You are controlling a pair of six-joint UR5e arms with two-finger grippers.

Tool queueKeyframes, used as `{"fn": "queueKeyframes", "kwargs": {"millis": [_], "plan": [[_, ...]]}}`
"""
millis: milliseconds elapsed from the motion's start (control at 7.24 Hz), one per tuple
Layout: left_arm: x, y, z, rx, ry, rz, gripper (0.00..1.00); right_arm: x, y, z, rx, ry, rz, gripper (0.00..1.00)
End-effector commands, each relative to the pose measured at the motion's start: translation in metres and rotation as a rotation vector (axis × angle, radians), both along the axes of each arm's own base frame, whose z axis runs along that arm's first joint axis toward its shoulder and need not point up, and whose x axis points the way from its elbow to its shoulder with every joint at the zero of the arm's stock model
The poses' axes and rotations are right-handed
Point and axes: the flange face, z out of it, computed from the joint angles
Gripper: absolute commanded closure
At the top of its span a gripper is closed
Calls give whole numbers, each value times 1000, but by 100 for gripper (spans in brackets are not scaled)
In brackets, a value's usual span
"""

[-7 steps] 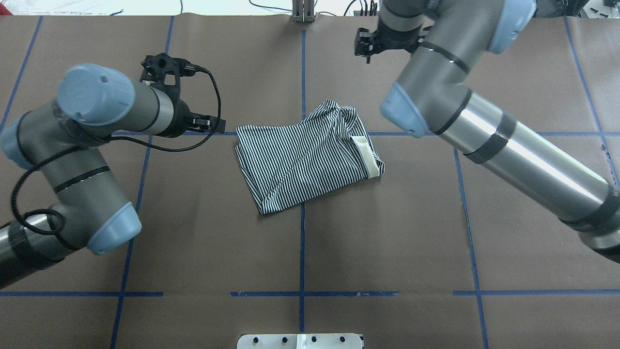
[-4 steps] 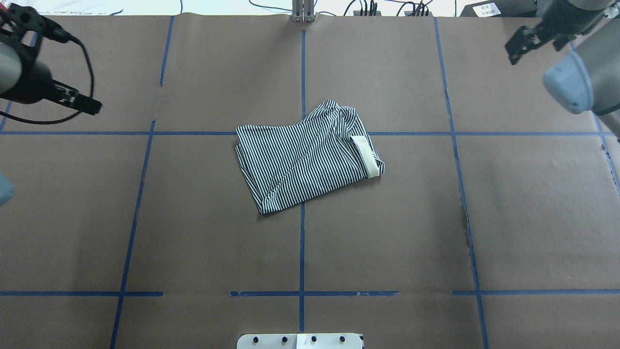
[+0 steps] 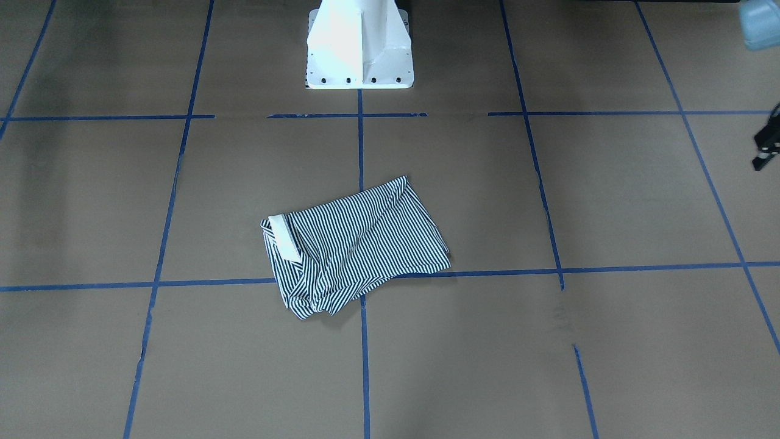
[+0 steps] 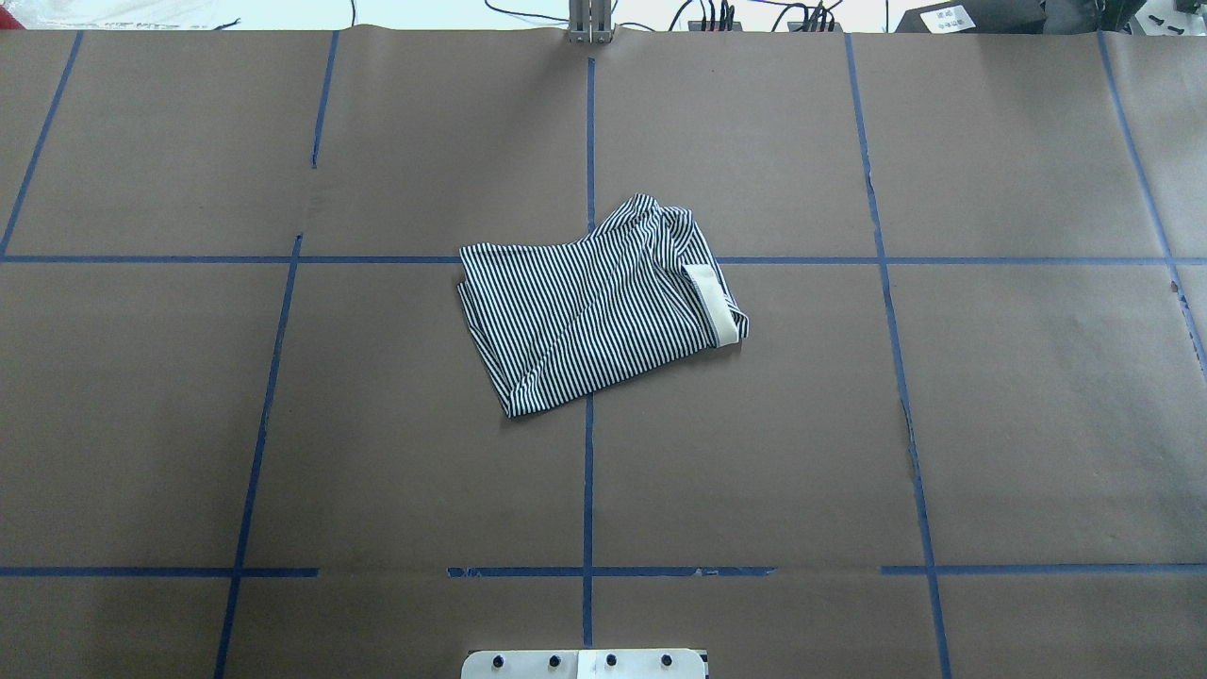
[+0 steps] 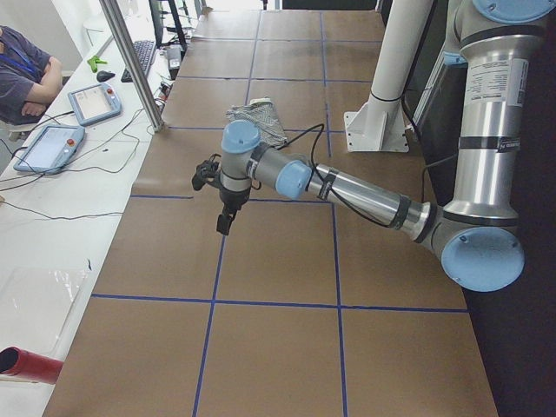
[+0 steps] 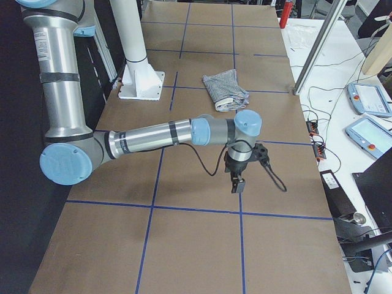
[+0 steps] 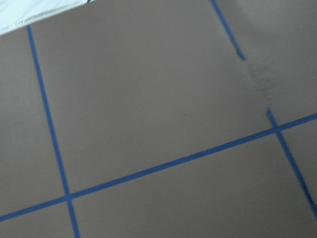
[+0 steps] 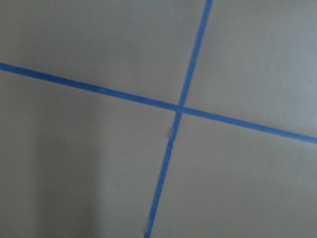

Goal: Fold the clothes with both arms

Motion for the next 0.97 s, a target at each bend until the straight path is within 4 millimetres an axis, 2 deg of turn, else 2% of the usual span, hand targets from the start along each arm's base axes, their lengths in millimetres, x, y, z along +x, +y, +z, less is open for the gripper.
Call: {"fn": "queueKeyframes", "kwargs": {"millis": [0,138,415,829], "plan": [[-79,19,110,-79,-25,30,0,30,43,47,-78,-1,54,0],[-84,23,112,-93,-24,14,0,30,43,47,-78,-2,57,0],[-82,16,105,-56,-34,19,0,29,42,45,-73,-3,55,0],[-80,16,120,-26,-38,20,0,29,42,45,-74,-2,55,0]]}}
